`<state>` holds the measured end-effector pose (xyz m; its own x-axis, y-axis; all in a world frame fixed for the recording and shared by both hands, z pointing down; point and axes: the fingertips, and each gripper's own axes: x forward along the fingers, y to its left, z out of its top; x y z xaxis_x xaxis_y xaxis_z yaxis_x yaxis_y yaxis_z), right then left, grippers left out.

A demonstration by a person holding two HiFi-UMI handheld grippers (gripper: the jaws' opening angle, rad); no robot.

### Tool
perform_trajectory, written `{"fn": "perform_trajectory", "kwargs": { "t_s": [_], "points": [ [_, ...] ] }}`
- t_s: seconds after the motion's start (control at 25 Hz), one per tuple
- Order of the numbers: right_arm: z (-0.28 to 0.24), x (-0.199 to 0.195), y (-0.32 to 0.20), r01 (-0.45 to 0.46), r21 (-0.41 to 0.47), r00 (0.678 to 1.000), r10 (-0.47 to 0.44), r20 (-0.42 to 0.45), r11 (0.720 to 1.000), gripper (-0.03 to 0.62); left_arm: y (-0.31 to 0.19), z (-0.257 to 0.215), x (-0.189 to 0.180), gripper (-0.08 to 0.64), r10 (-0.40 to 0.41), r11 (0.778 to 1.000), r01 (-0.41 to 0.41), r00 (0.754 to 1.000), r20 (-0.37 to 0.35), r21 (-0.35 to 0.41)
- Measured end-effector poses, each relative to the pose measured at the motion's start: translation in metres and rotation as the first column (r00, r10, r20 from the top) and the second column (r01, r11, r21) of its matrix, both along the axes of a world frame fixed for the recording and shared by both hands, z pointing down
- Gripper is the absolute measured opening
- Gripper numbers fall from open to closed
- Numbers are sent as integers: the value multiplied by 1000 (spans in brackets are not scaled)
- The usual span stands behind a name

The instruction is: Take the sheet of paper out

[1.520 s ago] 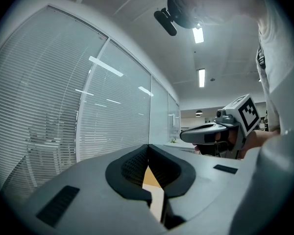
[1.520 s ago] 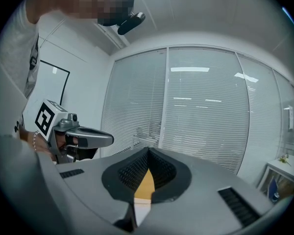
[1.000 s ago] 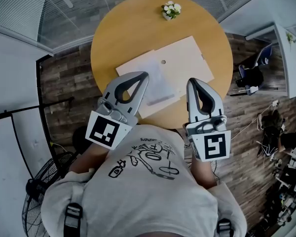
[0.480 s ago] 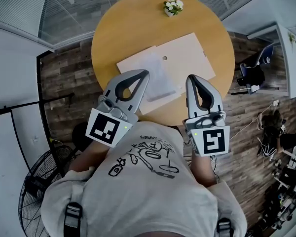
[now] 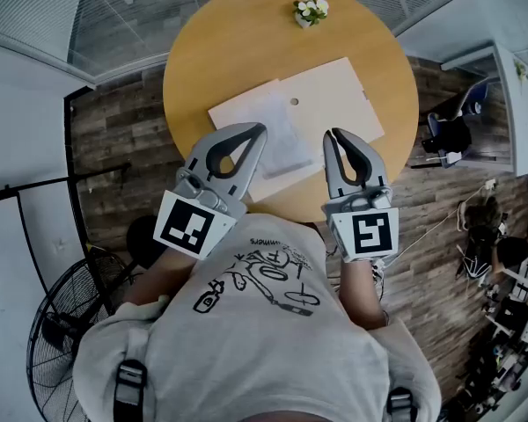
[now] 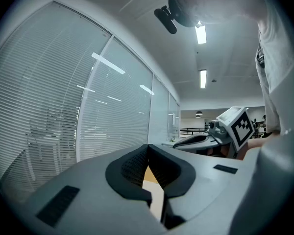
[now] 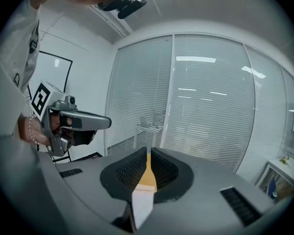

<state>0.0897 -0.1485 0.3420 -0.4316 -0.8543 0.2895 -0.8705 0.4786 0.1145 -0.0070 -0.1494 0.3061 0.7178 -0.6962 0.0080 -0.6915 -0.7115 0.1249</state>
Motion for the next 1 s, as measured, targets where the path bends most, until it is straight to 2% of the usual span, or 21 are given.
{"fn": "perform_trajectory", "kwargs": {
  "t_s": [0.16, 0.32, 0.48, 1.0],
  "points": [
    [20, 3, -1, -12, -50, 999, 10, -32, 999, 38, 1, 4, 0, 20, 7, 1000, -7, 1000, 0, -3],
    [34, -1, -6, 15, -22, 1000, -15, -20, 1000, 41, 0, 6, 0, 20, 8, 1000, -8, 1000, 2, -2],
    [60, 3, -3, -4, -115, 998, -3, -57, 993, 44, 0, 7, 0, 20, 10, 1000, -10, 1000, 2, -3],
    [120, 3, -5, 5, -223, 995, -28, -98, 975, 61, -1, 14, -4, 20, 16, 1000, -16, 1000, 20, -5]
  ]
}}
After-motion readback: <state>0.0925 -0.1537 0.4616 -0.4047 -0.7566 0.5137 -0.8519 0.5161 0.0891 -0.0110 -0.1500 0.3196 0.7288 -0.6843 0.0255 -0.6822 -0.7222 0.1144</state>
